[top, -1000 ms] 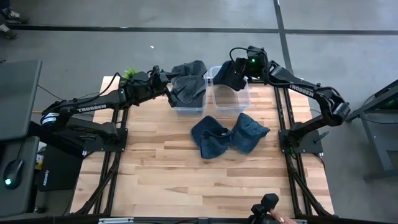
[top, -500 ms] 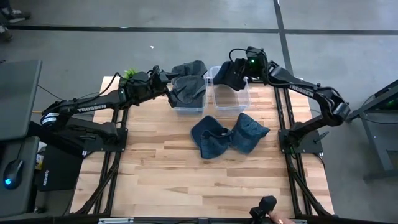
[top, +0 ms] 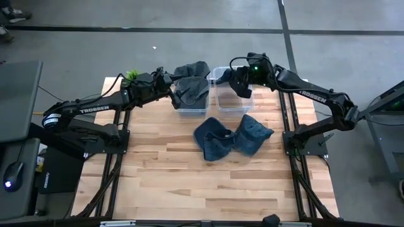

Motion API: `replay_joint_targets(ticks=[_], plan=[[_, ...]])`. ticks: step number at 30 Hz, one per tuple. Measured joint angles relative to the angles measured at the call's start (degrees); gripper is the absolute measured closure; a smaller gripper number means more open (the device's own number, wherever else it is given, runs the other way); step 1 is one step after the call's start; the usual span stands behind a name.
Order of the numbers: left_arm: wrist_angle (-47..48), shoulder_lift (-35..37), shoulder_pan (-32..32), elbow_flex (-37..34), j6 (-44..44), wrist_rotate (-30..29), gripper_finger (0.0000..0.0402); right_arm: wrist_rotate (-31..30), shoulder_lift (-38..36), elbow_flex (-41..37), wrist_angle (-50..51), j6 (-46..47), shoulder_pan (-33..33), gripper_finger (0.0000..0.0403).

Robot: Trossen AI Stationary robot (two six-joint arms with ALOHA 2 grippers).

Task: Pick & Place hat
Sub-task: Put the left blue cap into the right transparent bin

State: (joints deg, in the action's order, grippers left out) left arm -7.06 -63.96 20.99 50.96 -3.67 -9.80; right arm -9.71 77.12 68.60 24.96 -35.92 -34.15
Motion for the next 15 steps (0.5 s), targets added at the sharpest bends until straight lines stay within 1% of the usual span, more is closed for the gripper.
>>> replay_joint_targets(ticks=[8,15], plan=[[0.14,-0.02,0.00,0.00,0.04,0.00,0.0108,-1.74,-3.26,1.20,7.26,-0.41,4.22,0.0403],[0.12,-0.02,0.00,0.00,0.03,-0.02,0.0108,-1.91,-6.38,1.20,9.17,-1.96,6.32,0.0403]])
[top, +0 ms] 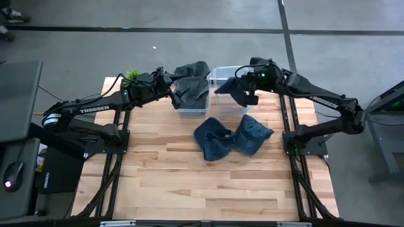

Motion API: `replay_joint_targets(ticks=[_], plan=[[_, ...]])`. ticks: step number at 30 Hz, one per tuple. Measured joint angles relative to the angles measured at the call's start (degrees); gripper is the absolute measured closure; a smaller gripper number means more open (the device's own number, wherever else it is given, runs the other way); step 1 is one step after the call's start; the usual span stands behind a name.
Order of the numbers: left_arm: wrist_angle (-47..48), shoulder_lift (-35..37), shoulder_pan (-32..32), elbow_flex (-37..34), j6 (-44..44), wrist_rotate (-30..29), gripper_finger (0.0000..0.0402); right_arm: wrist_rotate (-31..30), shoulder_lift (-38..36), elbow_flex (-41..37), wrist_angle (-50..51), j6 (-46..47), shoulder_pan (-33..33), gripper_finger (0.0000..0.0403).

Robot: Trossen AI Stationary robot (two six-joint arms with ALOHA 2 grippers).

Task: Pick & Place hat
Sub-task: Put the left blue cap into the right transparent bin

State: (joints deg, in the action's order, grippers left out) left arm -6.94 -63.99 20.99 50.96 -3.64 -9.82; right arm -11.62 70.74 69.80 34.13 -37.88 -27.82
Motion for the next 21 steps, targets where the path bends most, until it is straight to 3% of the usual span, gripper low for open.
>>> replay_joint_targets(ticks=[7,15,21], plan=[[-0.47,0.00,0.00,0.00,0.60,-0.02,0.0108,2.65,0.13,-0.26,-2.76,-4.29,-3.33,0.0403],[-0.61,0.00,0.00,0.00,0.74,-0.04,0.0108,8.27,7.17,-0.30,-8.46,-5.86,-9.09,0.0403],[-0.61,0.00,0.00,0.00,0.62,-0.13,0.0108,8.82,13.12,-0.33,-14.73,-8.75,-10.36,0.0403]])
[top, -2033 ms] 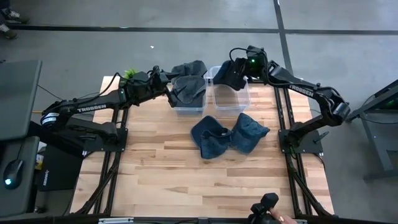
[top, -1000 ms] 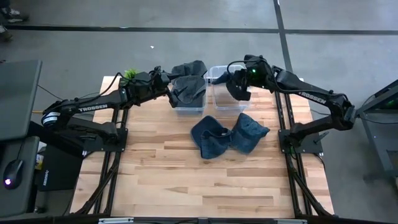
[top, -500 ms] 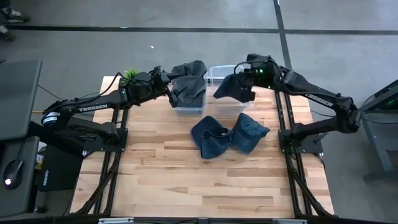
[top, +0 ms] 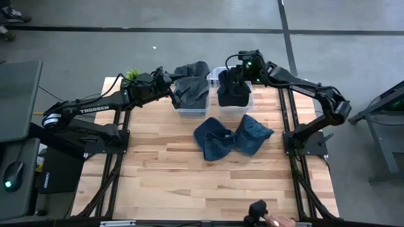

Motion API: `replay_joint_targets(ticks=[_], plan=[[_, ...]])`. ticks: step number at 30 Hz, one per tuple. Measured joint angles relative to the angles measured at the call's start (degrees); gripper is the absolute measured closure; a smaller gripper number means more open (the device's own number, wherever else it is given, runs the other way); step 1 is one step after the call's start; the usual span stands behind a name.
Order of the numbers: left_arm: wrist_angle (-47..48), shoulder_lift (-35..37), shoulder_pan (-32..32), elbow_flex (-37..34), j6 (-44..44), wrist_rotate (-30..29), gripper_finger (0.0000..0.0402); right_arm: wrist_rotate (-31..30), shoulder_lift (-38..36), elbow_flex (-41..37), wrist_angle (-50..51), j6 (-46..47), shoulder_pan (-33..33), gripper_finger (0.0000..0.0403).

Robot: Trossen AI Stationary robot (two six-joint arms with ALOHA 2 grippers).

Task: Pick & Place hat
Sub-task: Put the left blue cap into the right transparent bin

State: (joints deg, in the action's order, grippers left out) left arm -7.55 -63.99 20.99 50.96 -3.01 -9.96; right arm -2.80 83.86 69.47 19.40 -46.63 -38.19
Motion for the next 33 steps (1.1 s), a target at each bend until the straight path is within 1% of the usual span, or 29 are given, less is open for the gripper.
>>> replay_joint_targets(ticks=[4,9,15,19,27,31,33], plan=[[0.00,0.00,0.00,0.00,-0.12,0.00,0.0108,0.05,3.89,0.00,-2.85,-1.56,-1.40,0.0403],[0.05,0.00,0.00,0.00,-0.12,0.01,0.0108,-3.39,7.47,0.00,-7.12,-1.88,-3.17,0.0403],[0.64,0.00,0.00,0.00,-0.12,0.06,0.0108,-3.45,7.99,0.00,-12.49,-2.47,-4.71,0.0403],[0.64,0.00,0.00,0.00,-0.10,0.04,0.0108,-1.08,8.13,0.00,-12.95,-2.05,-5.72,0.0403],[0.64,0.00,0.00,0.00,0.33,0.09,0.0108,-1.15,9.81,0.00,-14.90,-2.06,-6.85,0.0403],[0.63,0.00,0.00,0.00,0.51,0.11,0.0108,-2.76,9.89,0.00,-16.95,-2.02,-6.95,0.0403],[0.62,0.00,0.00,0.00,0.53,0.11,0.0108,-2.52,9.87,0.00,-17.13,-1.96,-7.06,0.0403]])
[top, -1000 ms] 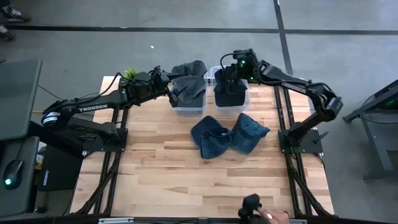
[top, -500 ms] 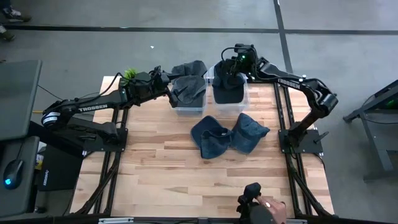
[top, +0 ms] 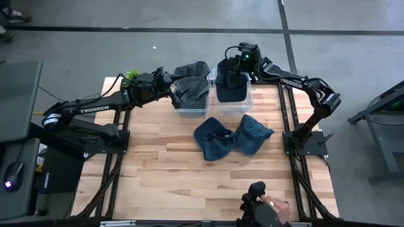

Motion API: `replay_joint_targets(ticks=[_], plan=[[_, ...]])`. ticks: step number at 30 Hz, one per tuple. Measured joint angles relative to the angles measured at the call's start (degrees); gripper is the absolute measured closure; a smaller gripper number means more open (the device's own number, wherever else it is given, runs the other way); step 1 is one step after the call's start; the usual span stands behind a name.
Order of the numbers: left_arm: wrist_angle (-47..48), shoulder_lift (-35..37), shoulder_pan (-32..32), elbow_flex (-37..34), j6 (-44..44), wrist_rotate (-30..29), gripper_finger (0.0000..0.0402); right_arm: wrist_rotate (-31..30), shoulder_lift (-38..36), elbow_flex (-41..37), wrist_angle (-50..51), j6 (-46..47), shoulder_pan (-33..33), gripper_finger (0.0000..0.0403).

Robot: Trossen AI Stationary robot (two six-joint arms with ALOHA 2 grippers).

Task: Pick & Place hat
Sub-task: Put the left blue cap into the right transparent bin

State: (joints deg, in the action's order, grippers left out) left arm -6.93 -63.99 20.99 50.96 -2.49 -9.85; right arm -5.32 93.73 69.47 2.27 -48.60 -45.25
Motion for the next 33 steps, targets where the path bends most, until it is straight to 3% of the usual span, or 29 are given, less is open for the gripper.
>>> replay_joint_targets(ticks=[4,27,33], plan=[[-0.01,0.00,0.00,0.00,0.01,0.00,0.0108,2.31,0.32,0.00,1.71,0.86,-0.14,0.0403],[1.28,0.02,-0.02,0.00,0.10,0.37,0.0108,-1.58,0.76,0.00,2.21,1.22,0.02,0.0401],[1.32,0.02,-0.02,0.00,0.16,0.39,0.0108,-1.05,0.74,0.00,3.49,2.42,0.02,0.0344]])
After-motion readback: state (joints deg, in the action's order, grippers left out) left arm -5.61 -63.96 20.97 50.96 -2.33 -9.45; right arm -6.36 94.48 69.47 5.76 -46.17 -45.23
